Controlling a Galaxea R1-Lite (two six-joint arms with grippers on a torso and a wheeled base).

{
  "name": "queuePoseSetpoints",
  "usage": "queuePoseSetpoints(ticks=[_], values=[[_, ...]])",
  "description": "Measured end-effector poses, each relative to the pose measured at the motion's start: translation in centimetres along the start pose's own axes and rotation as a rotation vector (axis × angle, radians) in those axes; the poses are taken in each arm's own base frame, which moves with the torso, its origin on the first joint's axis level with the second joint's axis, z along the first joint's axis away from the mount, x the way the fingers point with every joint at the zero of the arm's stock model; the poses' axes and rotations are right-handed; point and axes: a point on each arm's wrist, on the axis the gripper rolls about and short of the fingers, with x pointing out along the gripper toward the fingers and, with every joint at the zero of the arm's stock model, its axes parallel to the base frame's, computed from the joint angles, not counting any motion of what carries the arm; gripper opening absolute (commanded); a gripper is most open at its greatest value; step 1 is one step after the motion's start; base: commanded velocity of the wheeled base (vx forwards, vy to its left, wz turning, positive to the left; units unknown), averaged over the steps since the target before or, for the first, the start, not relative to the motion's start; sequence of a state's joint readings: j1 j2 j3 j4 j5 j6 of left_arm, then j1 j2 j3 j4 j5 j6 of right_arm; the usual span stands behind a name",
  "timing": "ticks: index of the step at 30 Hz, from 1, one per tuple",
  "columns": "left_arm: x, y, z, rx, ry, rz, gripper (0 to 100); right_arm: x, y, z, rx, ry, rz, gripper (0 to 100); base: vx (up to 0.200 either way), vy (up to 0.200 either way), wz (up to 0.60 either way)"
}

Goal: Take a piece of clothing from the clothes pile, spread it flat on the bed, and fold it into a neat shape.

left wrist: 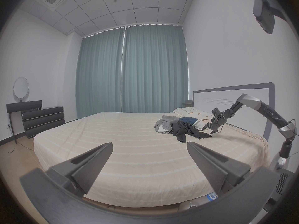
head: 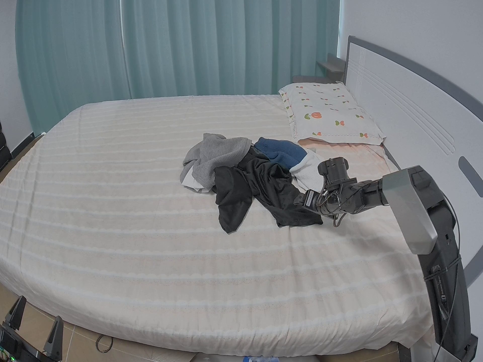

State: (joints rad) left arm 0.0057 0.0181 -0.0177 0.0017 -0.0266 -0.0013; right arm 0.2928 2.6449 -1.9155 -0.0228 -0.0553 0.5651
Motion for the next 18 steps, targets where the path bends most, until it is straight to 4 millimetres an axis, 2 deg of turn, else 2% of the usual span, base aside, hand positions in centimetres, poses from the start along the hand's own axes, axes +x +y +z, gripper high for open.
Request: queuePoseSetpoints(ticks=[5,12,13,18], values=[[0.0,0.0,0.0,0.000,0.000,0.000,100,2.5,-0.3,-1.9,0.003,0.029,-0.021,100,0.000,0.000,0.00],[0.0,0.0,0.0,0.000,0.000,0.001,100,3.9,-0.7,-2.7,0.007,0.005,-0.006,100,0.000,0.000,0.00],[0.0,0.0,0.0,0.000,0.000,0.001,100,4.0,-0.7,-2.7,0.009,-0.002,-0.002,0,0.000,0.000,0.00],[0.0,0.0,0.0,0.000,0.000,0.001,100,4.0,-0.7,-2.7,0.023,-0.004,-0.003,0,0.000,0.000,0.00]])
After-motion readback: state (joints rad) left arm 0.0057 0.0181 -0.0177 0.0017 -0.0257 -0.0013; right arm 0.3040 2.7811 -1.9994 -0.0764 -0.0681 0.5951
